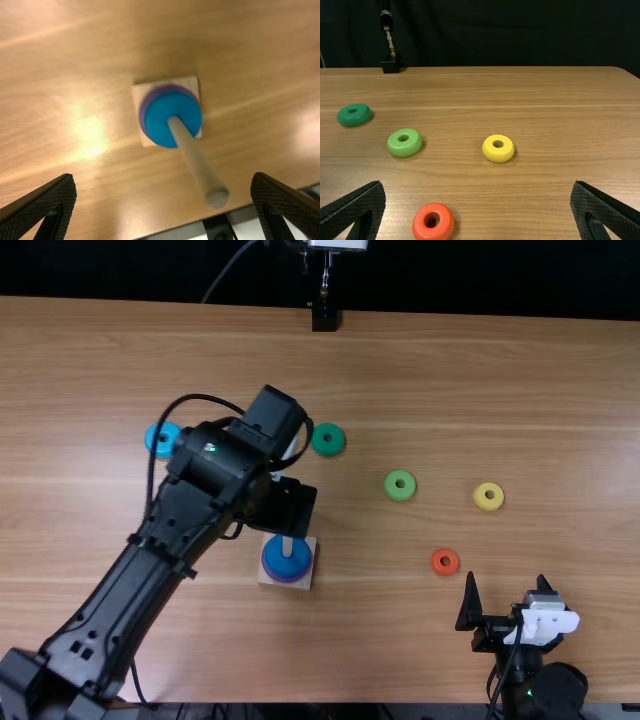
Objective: Build the Hanoi tower: stack the rings onto the peg from bottom to top in this color order: purple, dark blue, light blue, dark green, light green, yellow, orange.
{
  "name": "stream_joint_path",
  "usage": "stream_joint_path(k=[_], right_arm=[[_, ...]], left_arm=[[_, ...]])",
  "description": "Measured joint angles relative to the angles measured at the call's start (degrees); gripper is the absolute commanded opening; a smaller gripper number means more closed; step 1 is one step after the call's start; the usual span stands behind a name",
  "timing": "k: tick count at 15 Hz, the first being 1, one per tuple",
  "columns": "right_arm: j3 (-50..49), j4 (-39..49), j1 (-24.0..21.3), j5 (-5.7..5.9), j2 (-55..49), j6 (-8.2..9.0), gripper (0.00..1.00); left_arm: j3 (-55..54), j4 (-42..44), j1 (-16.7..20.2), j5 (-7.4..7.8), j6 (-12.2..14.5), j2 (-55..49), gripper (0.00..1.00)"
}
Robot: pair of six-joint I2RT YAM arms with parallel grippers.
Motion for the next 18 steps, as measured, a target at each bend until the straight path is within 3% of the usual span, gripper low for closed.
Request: stream_joint_path(k=[4,10,11,12,15,16,18], right_arm=[[0.0,0.0,0.0,0.0,0.0,-0.02,1.0],[0.0,0.0,0.0,0.0,0.0,-0.02,1.0],[0.0,0.0,0.0,0.0,0.0,-0.02,1.0],[0.0,0.0,0.0,0.0,0.0,0.0,1.0],[0.0,0.0,0.0,-0.02,0.0,0.0,1.0],[0.0,0.0,0.0,0.0,0.0,0.0,1.0],[0.0,0.0,0.0,0.0,0.0,0.0,1.0]], left_arm=[[-1.2,15.2,8.3,0.04,0.0,-11.1,1.0],[-17.6,20.7,20.9,0.02,1.0,-26.3,1.0],[-19.3,20.8,23.3,0.04,2.7,-28.4,1.0],[-21.1,20.9,25.9,-0.17,6.1,-30.9,1.0],[-27.4,21.0,29.0,-0.15,17.0,-35.7,1.0],[-30.3,21.0,29.4,-0.15,19.5,-36.7,1.0],[-34.6,20.3,29.4,-0.11,22.0,-37.3,1.0]])
